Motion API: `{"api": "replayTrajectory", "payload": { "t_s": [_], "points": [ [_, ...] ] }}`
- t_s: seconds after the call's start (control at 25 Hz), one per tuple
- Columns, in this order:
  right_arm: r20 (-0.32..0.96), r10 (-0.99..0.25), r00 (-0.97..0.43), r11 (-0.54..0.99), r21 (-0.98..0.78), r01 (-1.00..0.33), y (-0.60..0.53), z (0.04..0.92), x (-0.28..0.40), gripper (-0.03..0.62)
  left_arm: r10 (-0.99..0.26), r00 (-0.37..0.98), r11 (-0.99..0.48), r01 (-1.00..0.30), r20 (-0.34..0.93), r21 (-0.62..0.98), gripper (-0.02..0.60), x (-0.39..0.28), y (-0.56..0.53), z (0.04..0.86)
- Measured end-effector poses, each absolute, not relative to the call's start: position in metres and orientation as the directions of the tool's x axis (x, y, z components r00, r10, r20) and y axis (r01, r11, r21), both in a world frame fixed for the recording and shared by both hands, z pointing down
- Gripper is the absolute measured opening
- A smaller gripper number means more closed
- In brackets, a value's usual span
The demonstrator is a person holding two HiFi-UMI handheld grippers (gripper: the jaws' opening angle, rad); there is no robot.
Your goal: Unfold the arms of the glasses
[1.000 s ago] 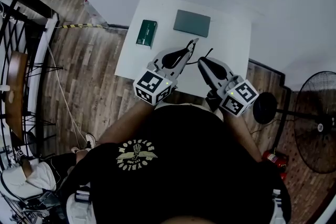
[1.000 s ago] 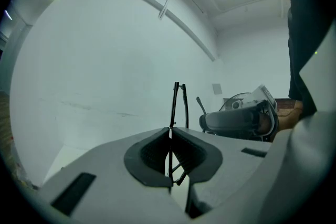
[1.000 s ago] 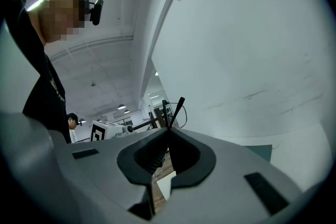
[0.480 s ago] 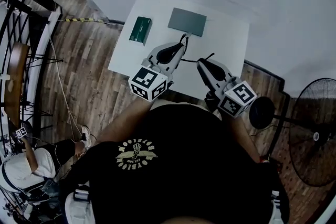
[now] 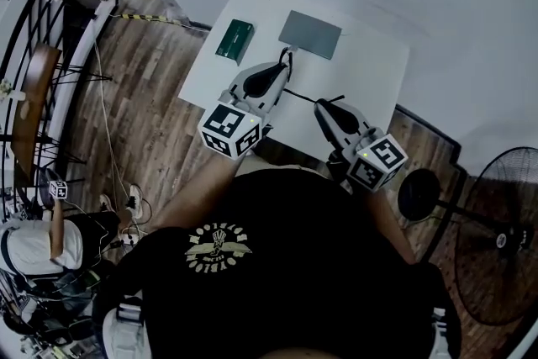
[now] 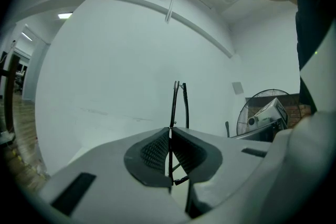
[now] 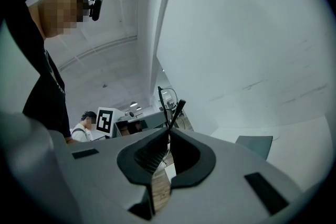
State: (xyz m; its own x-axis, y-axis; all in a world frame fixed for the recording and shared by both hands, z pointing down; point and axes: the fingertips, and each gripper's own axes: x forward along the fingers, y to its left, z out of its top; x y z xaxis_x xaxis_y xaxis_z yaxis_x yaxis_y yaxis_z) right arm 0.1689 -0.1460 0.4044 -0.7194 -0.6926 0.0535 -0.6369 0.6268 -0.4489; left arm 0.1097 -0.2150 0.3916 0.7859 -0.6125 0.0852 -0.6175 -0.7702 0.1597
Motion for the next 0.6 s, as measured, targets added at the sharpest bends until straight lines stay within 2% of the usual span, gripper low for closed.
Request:
{"api": "replayTrajectory", "payload": {
  "t_s": [0.6],
  "points": [
    [0.054,-0.639,-0.767,0.66,-0.473,-0.583,-0.14,0.414,0.153,0.013,-0.678,0.735,-0.705,-0.661,0.032,0.257,0.018,0.075,-0.22,0.374]
  ]
}}
